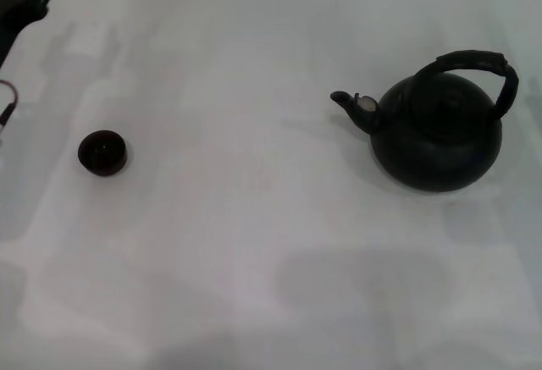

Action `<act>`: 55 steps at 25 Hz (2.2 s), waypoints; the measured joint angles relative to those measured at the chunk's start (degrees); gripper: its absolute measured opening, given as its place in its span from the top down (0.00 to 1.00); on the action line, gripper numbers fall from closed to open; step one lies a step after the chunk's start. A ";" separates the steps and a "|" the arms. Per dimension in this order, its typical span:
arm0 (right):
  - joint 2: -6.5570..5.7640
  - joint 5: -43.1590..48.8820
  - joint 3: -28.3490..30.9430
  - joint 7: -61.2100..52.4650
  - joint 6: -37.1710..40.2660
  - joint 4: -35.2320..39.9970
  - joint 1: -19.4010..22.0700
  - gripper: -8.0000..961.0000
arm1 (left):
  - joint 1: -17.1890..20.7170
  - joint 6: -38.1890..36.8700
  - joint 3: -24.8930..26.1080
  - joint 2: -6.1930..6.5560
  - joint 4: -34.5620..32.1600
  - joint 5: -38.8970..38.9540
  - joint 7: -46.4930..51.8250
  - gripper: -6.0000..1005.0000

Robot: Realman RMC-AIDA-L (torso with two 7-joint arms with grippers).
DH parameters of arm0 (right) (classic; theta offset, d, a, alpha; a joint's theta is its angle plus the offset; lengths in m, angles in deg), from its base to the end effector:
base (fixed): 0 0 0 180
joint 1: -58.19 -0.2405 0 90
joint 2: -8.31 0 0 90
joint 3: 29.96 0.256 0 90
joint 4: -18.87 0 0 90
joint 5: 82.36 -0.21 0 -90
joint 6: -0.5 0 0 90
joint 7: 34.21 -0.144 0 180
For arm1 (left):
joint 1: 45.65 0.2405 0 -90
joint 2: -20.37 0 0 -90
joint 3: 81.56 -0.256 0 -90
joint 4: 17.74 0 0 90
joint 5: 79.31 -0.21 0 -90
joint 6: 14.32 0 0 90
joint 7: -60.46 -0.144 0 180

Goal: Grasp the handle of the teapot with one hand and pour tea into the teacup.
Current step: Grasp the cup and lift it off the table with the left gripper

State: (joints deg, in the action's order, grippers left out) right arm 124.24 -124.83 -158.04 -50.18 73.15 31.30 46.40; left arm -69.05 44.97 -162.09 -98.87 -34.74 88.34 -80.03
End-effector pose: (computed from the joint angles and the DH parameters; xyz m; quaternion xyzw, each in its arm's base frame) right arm 0.3780 0.2608 0.0107 -0.6556 0.2848 0.3169 0.6234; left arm -0.3173 0.3554 0.0060 -0.6778 -0.3327 -0.4028 0.5174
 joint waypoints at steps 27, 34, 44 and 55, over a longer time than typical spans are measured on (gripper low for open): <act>-0.09 -4.55 0.03 0.03 -4.12 -0.39 -0.38 0.11 | 1.12 13.48 18.93 3.04 -55.94 -112.31 92.94 0.28; -0.09 -4.55 0.03 0.07 -4.54 -0.39 -0.66 0.10 | -0.59 18.52 19.16 2.39 -58.91 -123.73 98.28 0.27; -0.03 -4.55 0.03 -0.03 -5.24 -0.39 -0.69 0.10 | -3.29 19.26 17.95 0.69 -56.80 -131.13 98.83 0.26; 0.00 -4.63 0.03 -0.03 -5.30 -0.38 -0.62 0.11 | -4.99 18.86 12.42 0.66 -53.61 -136.41 102.17 0.24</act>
State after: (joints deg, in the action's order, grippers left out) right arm 124.24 -129.46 -158.01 -50.21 67.85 30.92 45.79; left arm -74.04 63.83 -149.67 -98.21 -88.35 -48.07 22.14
